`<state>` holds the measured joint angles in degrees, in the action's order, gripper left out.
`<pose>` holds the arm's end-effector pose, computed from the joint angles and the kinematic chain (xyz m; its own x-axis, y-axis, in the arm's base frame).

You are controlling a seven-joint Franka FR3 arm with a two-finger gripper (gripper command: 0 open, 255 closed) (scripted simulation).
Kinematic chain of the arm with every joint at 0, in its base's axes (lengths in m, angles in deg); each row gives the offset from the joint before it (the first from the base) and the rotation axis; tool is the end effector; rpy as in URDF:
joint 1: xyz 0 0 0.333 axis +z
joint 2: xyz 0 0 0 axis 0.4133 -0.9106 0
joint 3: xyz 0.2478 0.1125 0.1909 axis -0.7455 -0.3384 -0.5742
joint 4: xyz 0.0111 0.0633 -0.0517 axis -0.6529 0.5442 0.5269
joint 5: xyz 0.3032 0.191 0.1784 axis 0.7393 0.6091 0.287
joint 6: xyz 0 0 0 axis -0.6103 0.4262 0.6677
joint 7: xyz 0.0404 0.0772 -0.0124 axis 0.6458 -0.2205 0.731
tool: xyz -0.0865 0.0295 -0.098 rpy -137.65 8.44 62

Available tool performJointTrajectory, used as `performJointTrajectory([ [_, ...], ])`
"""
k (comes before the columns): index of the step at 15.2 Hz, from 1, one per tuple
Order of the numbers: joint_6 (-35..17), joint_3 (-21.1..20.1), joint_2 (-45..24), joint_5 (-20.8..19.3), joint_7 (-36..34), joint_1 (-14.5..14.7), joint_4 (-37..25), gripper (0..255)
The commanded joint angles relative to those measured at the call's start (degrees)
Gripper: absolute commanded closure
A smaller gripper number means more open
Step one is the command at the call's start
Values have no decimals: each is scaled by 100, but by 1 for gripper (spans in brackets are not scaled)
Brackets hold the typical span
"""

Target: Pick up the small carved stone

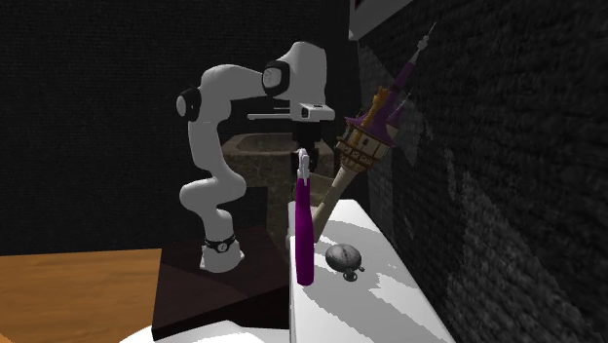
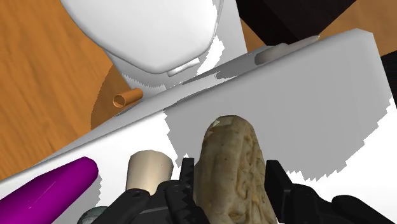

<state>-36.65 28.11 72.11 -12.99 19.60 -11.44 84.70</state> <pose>0.4219 0.2054 0.6227 0.7236 0.6902 0.0074 0.6856 -0.7200 0.1072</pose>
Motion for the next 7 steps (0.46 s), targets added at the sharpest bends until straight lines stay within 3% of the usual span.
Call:
performJointTrajectory([
  [1, 158, -4, -44, -8, 3, -3, -202, 255],
  [7, 486, -10, -145, -27, 13, -11, -630, 255],
])
